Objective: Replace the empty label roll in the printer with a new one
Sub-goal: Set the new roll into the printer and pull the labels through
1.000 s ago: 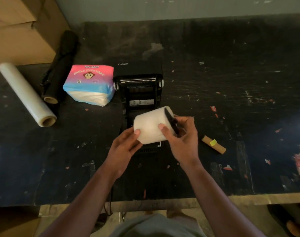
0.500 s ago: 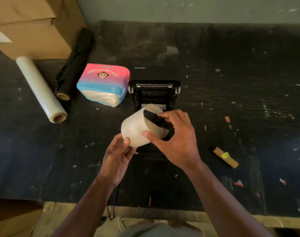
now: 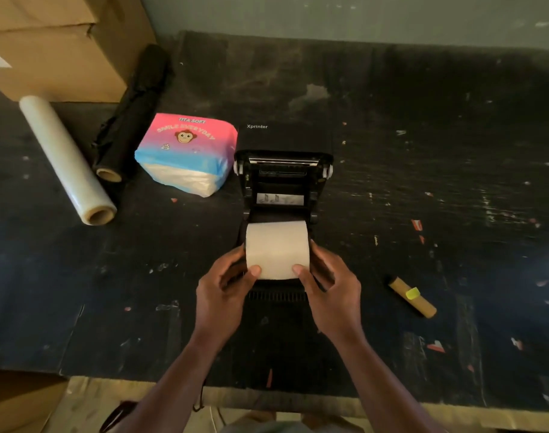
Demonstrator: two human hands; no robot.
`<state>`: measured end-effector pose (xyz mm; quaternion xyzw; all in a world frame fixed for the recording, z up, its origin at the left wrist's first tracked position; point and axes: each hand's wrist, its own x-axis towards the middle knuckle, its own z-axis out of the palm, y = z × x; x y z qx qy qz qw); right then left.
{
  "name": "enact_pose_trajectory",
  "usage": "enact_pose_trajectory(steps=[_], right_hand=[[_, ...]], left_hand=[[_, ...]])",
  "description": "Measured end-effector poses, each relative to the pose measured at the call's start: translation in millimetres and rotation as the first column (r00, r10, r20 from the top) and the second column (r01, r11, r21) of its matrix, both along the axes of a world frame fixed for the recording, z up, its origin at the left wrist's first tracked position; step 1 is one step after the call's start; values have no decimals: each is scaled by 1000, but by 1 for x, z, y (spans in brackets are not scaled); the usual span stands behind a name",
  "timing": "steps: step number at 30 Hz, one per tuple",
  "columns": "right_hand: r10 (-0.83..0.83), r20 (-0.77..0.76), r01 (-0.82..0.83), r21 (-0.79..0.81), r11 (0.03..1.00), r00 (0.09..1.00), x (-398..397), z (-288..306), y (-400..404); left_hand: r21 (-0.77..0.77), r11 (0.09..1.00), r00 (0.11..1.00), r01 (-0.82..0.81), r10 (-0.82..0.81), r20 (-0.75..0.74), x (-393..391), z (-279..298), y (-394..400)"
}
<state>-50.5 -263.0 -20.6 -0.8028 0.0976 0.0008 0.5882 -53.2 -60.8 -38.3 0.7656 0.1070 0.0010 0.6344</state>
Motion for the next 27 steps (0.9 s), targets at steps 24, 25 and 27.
enact_pose_trajectory(steps=[24, 25, 27], right_hand=[[-125, -80, 122, -45, 992, 989, 66, -42, 10], [-125, -79, 122, -48, 991, 989, 67, -43, 10], [-125, -71, 121, -48, 991, 990, 68, -45, 11]], left_hand=[[294, 956, 999, 5, 7, -41, 73, -22, -14], [294, 956, 999, 8, 6, -47, 74, -22, -13], [286, 958, 998, 11, 6, -58, 77, -23, -12]])
